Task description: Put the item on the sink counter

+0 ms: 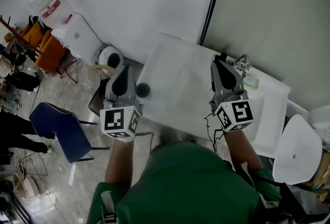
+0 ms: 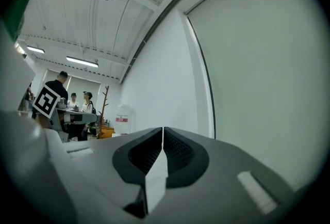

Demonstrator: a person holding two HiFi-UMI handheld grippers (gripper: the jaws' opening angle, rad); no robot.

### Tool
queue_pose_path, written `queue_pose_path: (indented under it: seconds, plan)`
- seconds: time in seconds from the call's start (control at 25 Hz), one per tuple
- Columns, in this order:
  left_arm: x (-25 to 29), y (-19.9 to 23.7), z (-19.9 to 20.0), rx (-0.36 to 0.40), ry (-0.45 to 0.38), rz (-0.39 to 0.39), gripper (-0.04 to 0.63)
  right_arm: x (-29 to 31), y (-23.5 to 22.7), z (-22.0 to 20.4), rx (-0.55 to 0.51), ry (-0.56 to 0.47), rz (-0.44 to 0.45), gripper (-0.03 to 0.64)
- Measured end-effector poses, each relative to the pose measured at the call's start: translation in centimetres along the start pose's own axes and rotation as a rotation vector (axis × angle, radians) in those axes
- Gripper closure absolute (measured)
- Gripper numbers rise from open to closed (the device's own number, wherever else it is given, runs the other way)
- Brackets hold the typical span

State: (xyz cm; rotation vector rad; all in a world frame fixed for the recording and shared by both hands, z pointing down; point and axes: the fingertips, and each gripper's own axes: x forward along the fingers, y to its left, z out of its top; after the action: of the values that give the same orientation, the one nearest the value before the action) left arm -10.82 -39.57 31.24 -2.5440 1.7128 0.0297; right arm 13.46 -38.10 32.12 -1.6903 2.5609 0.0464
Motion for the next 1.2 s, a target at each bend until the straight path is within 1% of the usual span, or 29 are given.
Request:
queue_pose_path:
  seconds: [0.24, 0.6, 0.88, 1.2]
  plan:
    - [0.4, 0.3, -0.3, -0.004, 0.008, 0.002, 0.597, 0.6, 0.0, -0.2, -0.002, 0.005, 0.014, 0.609]
    - [0.7, 0.9, -0.9, -0.007, 0.019, 0.013, 0.597, 1.0, -0.5, -0.9, 0.010, 0.016, -0.007, 0.609]
    - [0.8, 1.7, -1.1, -0.012, 0.030, 0.017, 0.597, 1.6, 0.2, -0.9, 0.003, 0.023, 0.004, 0.609]
    - [0.9, 2.2, -1.6, -0.015, 0.034, 0.013, 0.597, 1.9, 0.4, -1.2, 0.004, 0.030, -0.003, 0.609]
